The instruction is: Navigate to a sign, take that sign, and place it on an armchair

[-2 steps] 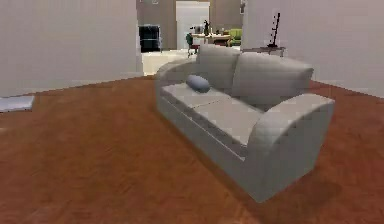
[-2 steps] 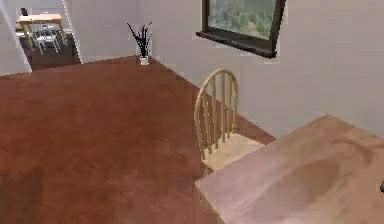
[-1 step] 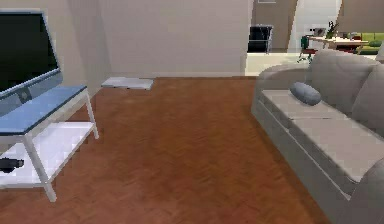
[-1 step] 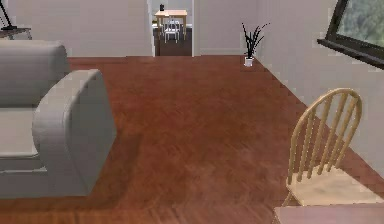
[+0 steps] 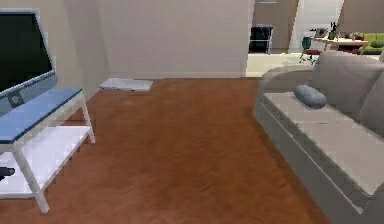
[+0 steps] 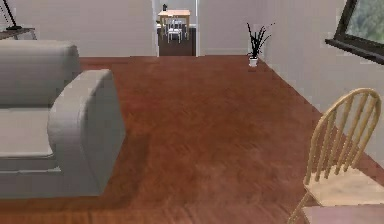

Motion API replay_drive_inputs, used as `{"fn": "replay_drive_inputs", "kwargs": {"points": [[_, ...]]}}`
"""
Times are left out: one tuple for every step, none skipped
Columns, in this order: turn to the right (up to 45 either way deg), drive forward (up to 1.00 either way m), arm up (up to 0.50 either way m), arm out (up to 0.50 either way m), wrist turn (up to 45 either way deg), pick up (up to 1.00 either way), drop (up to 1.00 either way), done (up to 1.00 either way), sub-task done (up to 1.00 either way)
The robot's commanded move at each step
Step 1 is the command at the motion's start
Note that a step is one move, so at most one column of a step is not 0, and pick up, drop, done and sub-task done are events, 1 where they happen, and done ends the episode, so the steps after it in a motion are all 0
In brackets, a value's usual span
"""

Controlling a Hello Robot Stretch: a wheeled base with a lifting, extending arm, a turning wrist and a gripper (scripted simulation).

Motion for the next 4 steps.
{"fn": "replay_drive_inputs", "kwargs": {"points": [[-45.0, 0.00, 0.00, 0.00, 0.0, 0.00, 0.00, 0.00, 0.00], [-42.0, 0.00, 0.00, 0.00, 0.0, 0.00, 0.00, 0.00, 0.00], [0.0, 0.65, 0.00, 0.00, 0.0, 0.00, 0.00, 0.00, 0.00], [45.0, 0.00, 0.00, 0.00, 0.0, 0.00, 0.00, 0.00, 0.00]]}}
